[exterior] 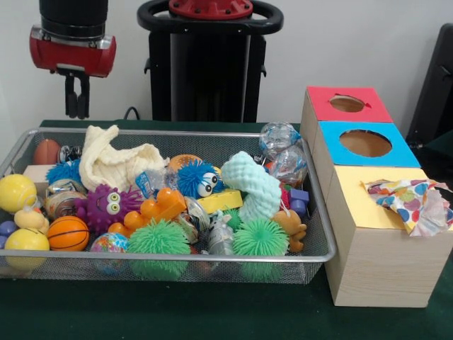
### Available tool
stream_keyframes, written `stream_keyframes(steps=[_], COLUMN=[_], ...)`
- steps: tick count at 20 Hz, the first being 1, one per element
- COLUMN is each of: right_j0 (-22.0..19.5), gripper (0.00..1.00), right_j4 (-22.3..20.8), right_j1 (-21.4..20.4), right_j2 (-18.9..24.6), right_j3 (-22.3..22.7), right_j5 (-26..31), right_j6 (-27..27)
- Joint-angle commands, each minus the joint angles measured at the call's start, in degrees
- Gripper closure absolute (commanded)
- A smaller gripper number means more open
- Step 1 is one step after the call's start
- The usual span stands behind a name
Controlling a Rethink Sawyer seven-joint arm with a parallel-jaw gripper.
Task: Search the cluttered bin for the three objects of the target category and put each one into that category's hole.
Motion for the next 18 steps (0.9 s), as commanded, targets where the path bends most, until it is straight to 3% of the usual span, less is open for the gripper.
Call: stream_keyframes(steps=[1, 8, 18], right_j0=[-6.11, -6.43, 2.54], gripper=[1.00, 1.00, 1.00], right_j4=[-3.39, -5.44, -5.13], right_j1=[-1.83, 0.17, 1.88], right_j2=[7.74, 9.77, 7.71], right_j3=[0.87, -0.61, -5.38], right_j5=[9.99, 8.55, 10.79], right_j6=[-7.27, -4.59, 5.13])
